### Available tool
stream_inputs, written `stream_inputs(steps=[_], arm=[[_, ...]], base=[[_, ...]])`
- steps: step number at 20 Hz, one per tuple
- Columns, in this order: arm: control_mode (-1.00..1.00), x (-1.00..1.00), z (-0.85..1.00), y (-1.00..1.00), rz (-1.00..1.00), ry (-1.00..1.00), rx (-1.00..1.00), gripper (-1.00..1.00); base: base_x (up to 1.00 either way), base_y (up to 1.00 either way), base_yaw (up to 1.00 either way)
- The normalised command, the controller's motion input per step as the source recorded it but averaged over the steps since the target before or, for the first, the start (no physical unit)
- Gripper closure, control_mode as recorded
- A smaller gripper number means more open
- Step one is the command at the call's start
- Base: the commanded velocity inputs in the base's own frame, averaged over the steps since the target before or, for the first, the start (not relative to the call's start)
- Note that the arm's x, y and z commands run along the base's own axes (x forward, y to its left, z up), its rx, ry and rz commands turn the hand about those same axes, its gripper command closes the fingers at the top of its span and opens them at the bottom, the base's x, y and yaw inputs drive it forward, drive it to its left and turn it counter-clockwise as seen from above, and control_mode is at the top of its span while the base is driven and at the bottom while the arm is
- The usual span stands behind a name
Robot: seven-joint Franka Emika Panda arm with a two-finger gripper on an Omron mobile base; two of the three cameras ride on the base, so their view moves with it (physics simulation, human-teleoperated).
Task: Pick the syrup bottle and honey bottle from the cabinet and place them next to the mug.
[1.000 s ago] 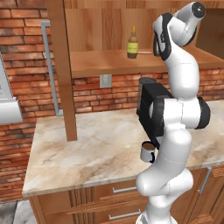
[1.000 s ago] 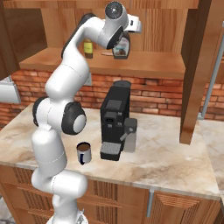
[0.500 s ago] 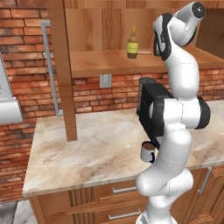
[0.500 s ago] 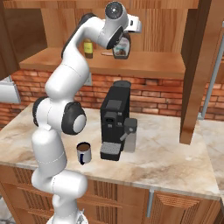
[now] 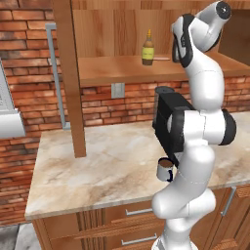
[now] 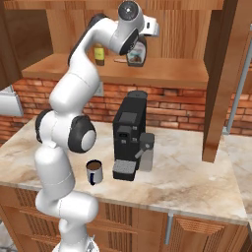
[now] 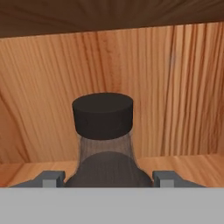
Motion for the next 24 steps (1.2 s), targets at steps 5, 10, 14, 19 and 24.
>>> stream_inputs(steps=[5, 10, 14, 19, 24], arm=[[-1.00, -0.62, 0.00, 0.00, 0.00, -0.08, 0.00, 1.00], [-1.00, -0.73, 0.00, 0.00, 0.00, -0.13, 0.00, 1.00], [-1.00, -0.90, 0.00, 0.00, 0.00, -0.09, 0.00, 1.00], [-1.00, -0.98, 0.00, 0.09, 0.00, -0.04, 0.00, 1.00], [-1.00, -0.87, 0.00, 0.18, 0.00, 0.00, 0.00, 1.00]], base=[[0.00, 0.00, 0.00], [0.00, 0.00, 0.00], [0.00, 0.00, 0.00], [0.00, 0.00, 0.00], [0.00, 0.00, 0.00]])
